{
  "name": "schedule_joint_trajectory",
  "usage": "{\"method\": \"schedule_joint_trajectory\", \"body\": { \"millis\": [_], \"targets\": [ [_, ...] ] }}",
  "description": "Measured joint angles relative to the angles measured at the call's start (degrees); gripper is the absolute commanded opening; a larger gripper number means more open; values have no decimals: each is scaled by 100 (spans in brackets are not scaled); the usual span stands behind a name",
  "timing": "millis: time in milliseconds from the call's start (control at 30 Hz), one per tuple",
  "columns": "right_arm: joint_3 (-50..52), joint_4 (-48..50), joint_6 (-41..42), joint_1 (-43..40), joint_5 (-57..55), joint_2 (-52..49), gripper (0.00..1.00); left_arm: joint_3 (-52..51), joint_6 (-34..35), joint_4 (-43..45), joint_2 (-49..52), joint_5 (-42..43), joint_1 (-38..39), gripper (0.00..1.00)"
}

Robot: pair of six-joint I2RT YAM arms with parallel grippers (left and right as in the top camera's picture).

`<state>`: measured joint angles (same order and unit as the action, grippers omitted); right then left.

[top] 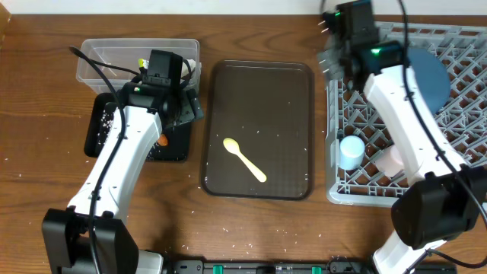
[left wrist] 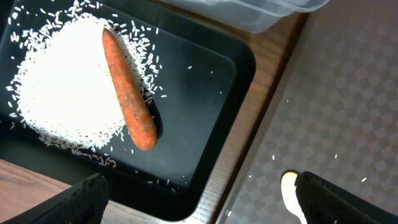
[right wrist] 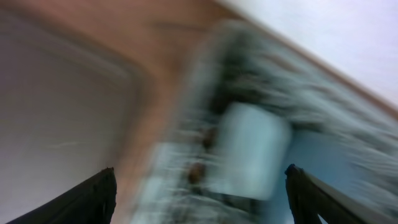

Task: Sort waste into correct bins and load items into the dishwasher rack
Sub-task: 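Move right gripper left over the yellow spoon on brown tray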

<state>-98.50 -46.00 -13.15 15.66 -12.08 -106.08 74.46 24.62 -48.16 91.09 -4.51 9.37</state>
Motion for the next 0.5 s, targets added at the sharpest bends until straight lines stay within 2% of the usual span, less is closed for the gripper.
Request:
{"method": "schedule_joint_trajectory", "body": {
  "millis": [133,233,500],
  "targets": [
    [9,-76,157,271,1679,0,68,-2,0,-2,0,0,0,98],
    [92,-46,269,525,2575,0,66,-2,0,-2,0,0,0,98],
    [649,562,640,1631,3176,-160,61,-2,0,-2,0,0,0,98]
  ]
}}
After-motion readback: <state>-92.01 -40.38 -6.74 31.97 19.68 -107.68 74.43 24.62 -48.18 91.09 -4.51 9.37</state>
